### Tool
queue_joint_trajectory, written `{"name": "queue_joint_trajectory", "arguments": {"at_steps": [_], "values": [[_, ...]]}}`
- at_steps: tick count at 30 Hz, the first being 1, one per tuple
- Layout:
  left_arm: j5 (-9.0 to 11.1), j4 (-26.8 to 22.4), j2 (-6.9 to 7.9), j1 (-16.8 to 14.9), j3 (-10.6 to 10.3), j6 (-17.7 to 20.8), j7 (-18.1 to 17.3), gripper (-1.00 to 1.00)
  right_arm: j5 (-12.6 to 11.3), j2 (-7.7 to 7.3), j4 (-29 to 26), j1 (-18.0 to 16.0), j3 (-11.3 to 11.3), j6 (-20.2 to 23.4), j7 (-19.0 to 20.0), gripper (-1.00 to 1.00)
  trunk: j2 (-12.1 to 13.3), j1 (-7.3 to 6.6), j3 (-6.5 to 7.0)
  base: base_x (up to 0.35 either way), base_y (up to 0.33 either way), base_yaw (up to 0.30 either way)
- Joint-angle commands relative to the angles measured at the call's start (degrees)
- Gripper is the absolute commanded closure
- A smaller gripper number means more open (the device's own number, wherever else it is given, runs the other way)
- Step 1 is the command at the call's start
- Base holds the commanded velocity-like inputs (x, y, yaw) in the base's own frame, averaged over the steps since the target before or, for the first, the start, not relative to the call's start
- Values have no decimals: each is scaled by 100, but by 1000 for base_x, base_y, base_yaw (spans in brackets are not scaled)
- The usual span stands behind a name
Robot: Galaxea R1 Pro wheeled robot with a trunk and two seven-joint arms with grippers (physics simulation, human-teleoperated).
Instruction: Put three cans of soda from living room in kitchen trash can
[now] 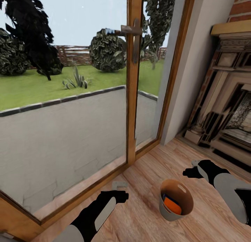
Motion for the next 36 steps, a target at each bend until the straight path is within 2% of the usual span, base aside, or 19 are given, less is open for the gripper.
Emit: {"name": "queue_joint_trajectory", "arguments": {"at_steps": [1, 36], "values": [[2, 2, 0, 0, 0, 1, 0, -100, 1, 0, -2, 0, -2, 0, -2, -100, 42, -23, 18, 0, 0, 0], [-2, 14, 0, 0, 0, -5, 0, -100, -2, 19, 0, 0, 21, 14, 25, -100, 1445, -791, 661, 0, 0, -4]]}}
